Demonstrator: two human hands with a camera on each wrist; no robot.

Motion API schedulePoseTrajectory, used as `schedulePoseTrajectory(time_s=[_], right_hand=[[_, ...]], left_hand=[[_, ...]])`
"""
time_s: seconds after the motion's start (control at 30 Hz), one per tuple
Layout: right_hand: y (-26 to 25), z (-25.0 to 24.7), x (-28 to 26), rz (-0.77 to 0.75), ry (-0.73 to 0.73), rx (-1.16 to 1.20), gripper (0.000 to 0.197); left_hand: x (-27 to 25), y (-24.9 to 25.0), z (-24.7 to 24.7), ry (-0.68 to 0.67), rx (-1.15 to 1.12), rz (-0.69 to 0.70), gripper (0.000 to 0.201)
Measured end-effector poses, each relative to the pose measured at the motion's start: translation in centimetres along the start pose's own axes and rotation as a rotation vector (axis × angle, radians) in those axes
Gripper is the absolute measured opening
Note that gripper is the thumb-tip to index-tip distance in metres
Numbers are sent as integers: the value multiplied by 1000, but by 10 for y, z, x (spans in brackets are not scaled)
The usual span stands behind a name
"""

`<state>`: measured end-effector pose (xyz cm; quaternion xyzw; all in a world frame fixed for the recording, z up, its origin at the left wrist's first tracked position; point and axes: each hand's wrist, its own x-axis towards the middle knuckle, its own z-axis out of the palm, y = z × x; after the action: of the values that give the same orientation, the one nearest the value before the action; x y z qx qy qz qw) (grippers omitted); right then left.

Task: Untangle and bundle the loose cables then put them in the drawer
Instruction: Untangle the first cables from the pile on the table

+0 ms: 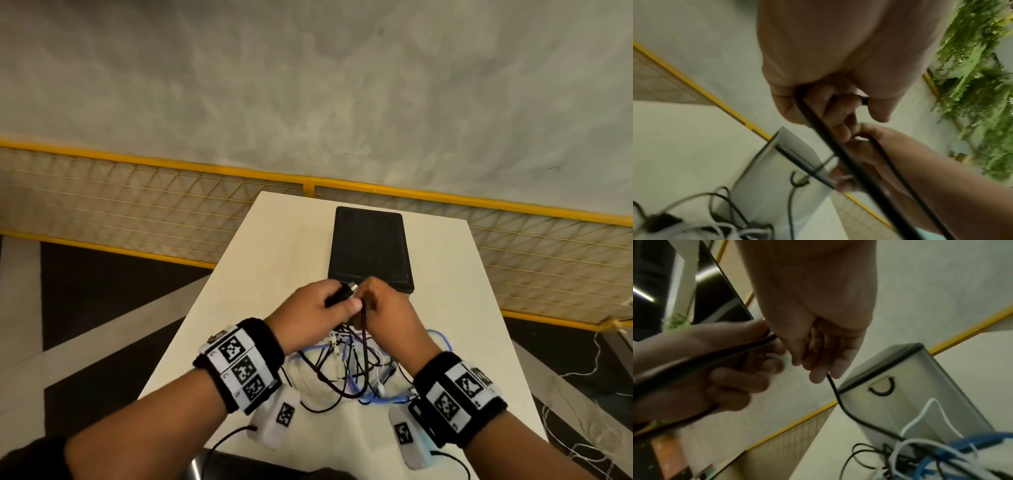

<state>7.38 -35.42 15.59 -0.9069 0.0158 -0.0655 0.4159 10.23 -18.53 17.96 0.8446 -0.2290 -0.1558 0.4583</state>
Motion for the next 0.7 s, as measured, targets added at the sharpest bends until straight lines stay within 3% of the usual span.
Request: schedulePoseTrajectory(time_s=[0.07, 0.17, 0.27, 0.37, 0.47, 0.53, 0.6, 0.7], right_hand=[[-3, 1, -3, -56, -13, 34, 14], [2, -3, -11, -107, -82, 133, 36], [10, -3, -20, -88, -120, 78, 48], [19, 4, -24, 159, -145, 367, 46], [34, 7, -23, 642, -225, 838, 6], [48, 6, -27, 911, -389, 952, 38], [54, 4, -27, 968, -466, 1043, 67], [50, -1, -11, 910, -281, 1236, 66]], left_hand=[[11, 7, 14, 63, -82, -19, 47], [23, 1, 19, 163, -199, -80, 54], [27, -7, 16, 60, -211, -101, 51], [29, -11, 17, -47, -83, -82, 18], [25, -10, 15, 12, -33, -59, 17], [16, 0, 14, 17, -93, 27, 18], [4, 9, 14, -99, -114, 124, 5], [-13, -1, 12, -335, 132, 223, 21]])
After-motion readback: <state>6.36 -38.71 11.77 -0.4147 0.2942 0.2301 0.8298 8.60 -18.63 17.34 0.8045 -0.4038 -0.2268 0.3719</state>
